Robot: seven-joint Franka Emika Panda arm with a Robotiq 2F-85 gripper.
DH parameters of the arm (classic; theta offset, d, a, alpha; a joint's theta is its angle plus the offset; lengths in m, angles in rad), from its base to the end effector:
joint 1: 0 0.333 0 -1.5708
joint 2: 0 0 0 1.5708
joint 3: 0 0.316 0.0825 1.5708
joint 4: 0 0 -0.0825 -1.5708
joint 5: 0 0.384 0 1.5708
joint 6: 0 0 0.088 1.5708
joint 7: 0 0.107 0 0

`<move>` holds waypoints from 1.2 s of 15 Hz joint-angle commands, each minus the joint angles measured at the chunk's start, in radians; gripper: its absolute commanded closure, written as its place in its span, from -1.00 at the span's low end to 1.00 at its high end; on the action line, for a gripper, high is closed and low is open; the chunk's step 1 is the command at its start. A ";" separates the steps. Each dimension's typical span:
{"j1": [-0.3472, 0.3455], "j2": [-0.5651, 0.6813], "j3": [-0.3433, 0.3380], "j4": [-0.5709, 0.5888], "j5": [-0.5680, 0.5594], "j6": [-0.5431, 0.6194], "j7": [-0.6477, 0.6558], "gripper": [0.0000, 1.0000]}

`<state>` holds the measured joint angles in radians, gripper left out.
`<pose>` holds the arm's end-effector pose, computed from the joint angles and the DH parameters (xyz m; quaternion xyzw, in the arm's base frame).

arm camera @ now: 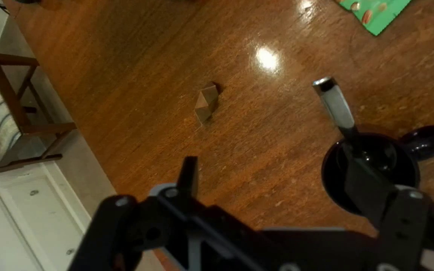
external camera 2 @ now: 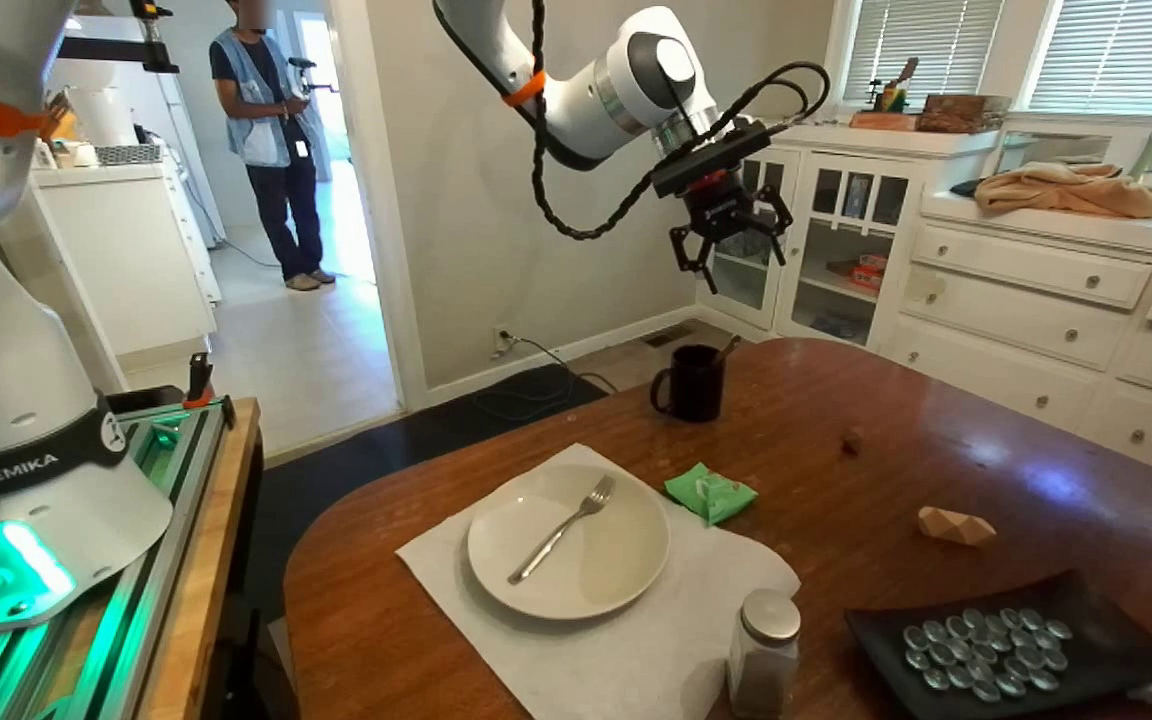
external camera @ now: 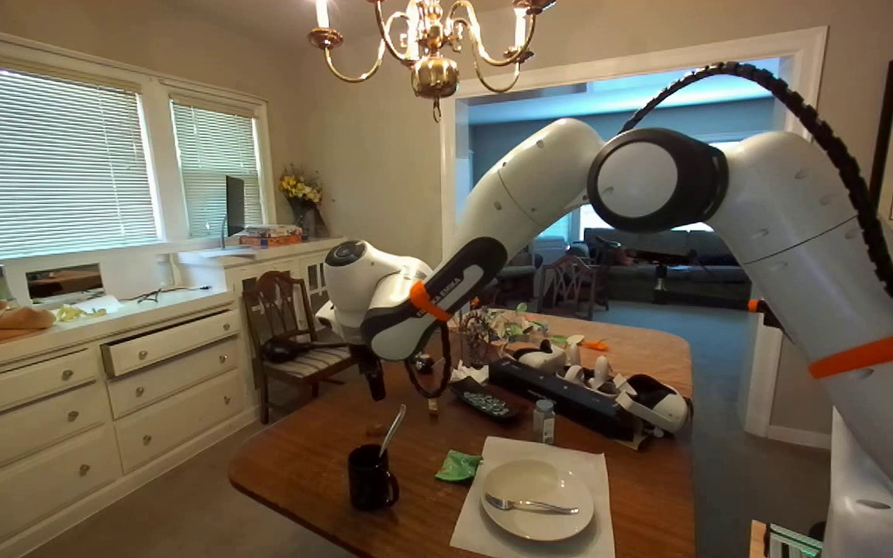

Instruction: Put the spice table on the table and the fork inside the cup

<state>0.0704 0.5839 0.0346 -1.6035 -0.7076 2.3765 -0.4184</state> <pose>0.7092 0.0641 0.3100 0.8475 0.4574 0.0494 0.2648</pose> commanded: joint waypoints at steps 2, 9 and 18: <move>-0.055 -0.179 -0.010 -0.300 0.051 0.264 0.156 -1.00; -0.221 -0.375 0.067 -0.692 0.245 0.700 0.153 -1.00; -0.315 -0.383 0.173 -0.783 0.342 0.802 0.097 -1.00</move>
